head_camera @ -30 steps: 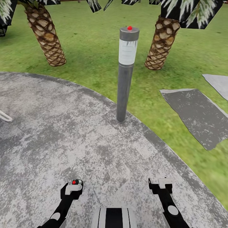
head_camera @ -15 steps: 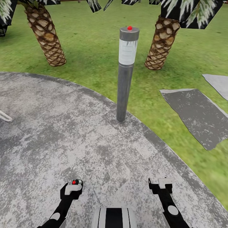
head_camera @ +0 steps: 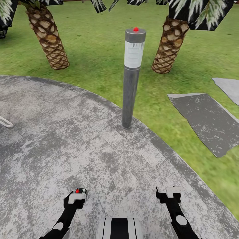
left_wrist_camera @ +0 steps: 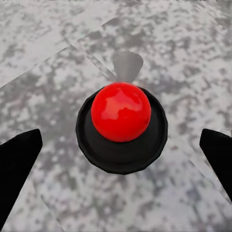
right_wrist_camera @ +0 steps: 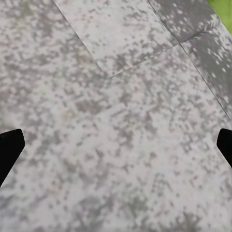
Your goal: Pick up the pesticide atomizer in the garden and spray insectifuge to fully cover both potted plants in the garden.
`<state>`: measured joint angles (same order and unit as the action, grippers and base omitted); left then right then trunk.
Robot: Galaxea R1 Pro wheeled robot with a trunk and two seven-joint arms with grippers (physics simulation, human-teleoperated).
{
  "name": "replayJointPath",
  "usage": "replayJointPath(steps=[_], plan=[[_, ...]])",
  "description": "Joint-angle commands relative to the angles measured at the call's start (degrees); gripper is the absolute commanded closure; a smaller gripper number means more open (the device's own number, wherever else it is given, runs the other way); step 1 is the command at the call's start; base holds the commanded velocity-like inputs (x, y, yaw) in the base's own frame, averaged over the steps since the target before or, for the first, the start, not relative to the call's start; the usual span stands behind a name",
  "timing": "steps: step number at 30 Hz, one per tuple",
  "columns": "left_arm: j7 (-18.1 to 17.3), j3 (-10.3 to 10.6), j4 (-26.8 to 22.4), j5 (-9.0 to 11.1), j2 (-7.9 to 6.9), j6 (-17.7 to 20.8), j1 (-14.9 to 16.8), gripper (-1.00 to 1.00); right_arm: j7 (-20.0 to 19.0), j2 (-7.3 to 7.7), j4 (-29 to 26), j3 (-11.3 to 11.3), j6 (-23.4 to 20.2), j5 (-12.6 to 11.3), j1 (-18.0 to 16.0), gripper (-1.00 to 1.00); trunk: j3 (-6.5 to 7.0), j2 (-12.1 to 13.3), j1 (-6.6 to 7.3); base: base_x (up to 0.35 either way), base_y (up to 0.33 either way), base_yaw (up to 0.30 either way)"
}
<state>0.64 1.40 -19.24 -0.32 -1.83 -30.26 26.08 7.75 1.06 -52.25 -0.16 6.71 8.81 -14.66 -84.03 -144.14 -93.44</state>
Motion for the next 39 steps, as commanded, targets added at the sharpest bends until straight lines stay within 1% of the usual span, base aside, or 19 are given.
replayJointPath(steps=[1, 9, 23, 25, 26, 39], plan=[[0.1, 0.1, 0.0, 0.0, -0.02, -0.2, 0.0, 1.00, 0.2, 0.00, 0.0, 0.0, 0.1, 0.6, 0.0, -1.00, -0.03, 0.0, 0.01, 0.000, 0.000, 0.000], [0.1, -0.1, -0.2, 0.0, -0.02, -0.2, 0.0, 1.00, 0.2, 0.00, 0.0, 0.0, 0.1, 0.6, 0.0, -1.00, -0.03, 0.0, 0.01, 0.000, 0.000, 0.000], [0.0, 0.4, -0.4, 0.0, -0.08, -0.3, 0.1, 1.00, 0.2, 0.00, 0.0, 0.0, 0.1, 0.6, 0.0, -1.00, -0.03, 0.0, 0.01, 0.000, 0.000, 0.000], [0.0, 0.4, -0.4, 0.0, -0.04, -0.3, 0.1, 1.00, 0.2, -0.02, 0.0, 0.0, 0.1, 0.6, 0.0, -1.00, 0.41, 0.0, 0.06, 0.000, 0.000, 0.000], [0.0, 0.2, -0.3, 0.4, -0.13, -0.2, 0.1, 1.00, 0.3, -0.01, 0.0, 0.0, 0.2, 0.6, 0.0, -1.00, 0.64, 0.0, 0.09, 0.000, 0.000, 0.000], [0.0, 0.1, -0.3, 0.4, -0.10, -0.2, 0.1, 1.00, 0.3, 0.00, -0.2, -0.1, 0.3, 0.6, 0.0, -1.00, 3.52, 0.2, 0.42, 0.000, 0.000, 0.000]])
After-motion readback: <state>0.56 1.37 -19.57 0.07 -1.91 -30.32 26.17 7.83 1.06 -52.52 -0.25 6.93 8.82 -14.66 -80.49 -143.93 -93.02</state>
